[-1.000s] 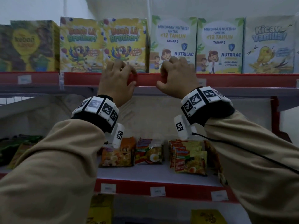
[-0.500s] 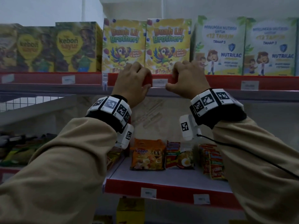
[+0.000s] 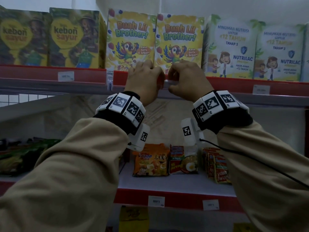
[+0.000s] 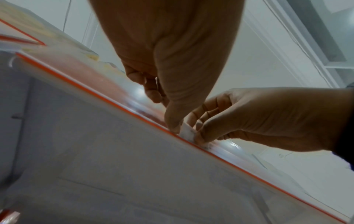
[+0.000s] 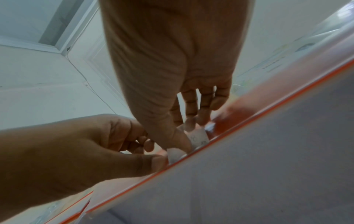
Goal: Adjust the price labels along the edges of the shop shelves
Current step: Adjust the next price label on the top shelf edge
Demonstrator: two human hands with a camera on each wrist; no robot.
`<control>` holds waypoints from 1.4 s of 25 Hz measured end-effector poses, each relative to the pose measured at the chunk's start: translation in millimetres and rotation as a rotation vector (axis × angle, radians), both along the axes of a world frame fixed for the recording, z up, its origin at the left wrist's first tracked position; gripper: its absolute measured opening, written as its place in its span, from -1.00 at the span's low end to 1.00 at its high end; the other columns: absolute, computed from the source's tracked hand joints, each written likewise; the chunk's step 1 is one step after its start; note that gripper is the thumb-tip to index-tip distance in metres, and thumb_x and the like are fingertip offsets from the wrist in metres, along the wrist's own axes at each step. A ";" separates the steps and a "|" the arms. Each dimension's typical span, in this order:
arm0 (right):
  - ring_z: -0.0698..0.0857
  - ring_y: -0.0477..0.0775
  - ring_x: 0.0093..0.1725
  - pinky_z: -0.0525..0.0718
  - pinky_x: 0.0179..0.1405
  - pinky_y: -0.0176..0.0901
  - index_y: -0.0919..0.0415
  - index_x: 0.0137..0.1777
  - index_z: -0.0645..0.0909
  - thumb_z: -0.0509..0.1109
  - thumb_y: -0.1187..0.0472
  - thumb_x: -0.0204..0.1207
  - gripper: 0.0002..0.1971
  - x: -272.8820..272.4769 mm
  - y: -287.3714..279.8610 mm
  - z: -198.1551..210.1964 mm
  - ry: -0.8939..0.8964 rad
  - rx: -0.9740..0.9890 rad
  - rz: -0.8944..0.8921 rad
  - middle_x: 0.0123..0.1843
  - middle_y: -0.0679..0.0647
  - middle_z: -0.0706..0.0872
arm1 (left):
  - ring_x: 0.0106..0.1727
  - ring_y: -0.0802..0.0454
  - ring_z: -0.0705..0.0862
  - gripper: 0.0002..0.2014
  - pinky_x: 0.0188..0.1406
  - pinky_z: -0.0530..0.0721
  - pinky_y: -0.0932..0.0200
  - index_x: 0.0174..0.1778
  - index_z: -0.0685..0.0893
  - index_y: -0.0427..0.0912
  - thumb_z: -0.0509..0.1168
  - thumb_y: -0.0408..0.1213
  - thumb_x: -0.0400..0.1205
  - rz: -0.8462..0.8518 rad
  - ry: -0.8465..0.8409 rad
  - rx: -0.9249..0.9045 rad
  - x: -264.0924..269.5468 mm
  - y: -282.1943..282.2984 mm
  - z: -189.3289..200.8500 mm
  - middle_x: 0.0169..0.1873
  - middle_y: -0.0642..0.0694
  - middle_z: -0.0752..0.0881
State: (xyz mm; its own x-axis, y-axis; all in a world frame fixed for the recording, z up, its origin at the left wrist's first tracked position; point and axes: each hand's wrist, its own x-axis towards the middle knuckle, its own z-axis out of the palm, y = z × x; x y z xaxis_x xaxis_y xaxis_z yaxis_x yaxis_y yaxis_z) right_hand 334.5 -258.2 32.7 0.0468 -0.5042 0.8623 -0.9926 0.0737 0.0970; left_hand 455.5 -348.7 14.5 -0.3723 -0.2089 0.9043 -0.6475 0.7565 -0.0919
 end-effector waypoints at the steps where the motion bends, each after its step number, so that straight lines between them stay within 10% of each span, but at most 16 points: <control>1: 0.60 0.19 0.07 0.60 0.12 0.05 0.18 0.01 0.64 0.49 0.21 0.31 -0.74 1.5 0.1 1.1 -0.007 -0.005 -0.004 0.06 0.19 0.65 | 0.31 -0.20 0.41 -0.64 0.25 0.33 -0.10 0.30 0.59 -0.03 0.36 -0.21 0.57 0.004 -0.008 0.003 -0.1 -0.9 0.0 0.22 -0.15 0.50; 12: 0.59 -0.07 -0.14 0.48 -0.23 -0.28 0.17 -0.01 0.72 0.46 0.13 0.50 -0.85 3.7 12.4 22.9 -0.196 0.062 0.063 -0.18 -0.02 0.63 | 0.23 -0.12 0.47 -0.58 0.23 0.30 -0.02 0.27 0.47 0.05 0.42 -0.20 0.52 -0.179 0.128 -0.021 1.7 -7.6 -9.2 0.11 -0.05 0.58; 17: 0.73 -0.01 -0.25 0.75 -0.18 -0.17 0.24 -0.10 0.70 0.51 0.25 0.45 -0.91 3.0 17.9 12.0 -0.522 -0.324 0.453 -0.21 0.17 0.77 | 0.22 -0.13 0.49 -0.77 0.23 0.31 -0.03 0.19 0.57 -0.01 0.24 -0.07 0.66 -0.246 0.168 -0.003 2.1 -11.6 -7.2 0.10 -0.09 0.61; 24: 0.67 0.22 -0.10 0.69 0.08 0.10 0.30 -0.16 0.53 0.44 0.51 0.46 -0.84 19.7 0.5 -20.9 -1.020 -0.255 0.978 -0.16 0.33 0.66 | 0.13 -0.15 0.51 -0.64 0.12 0.38 -0.04 0.11 0.61 -0.08 0.09 0.10 0.70 -0.373 0.187 0.069 5.8 -14.6 -6.3 0.00 -0.13 0.62; 35: 0.72 0.09 -0.25 0.76 -0.13 0.06 0.36 -0.17 0.71 0.60 0.21 0.36 -0.79 -3.5 1.4 -15.0 -0.540 -0.269 0.419 -0.25 0.25 0.76 | 0.04 -0.10 0.58 -0.79 0.13 0.57 -0.13 -0.14 0.68 -0.10 0.42 -0.02 0.54 -0.441 0.159 0.122 14.0 -18.5 -0.3 -0.06 -0.10 0.64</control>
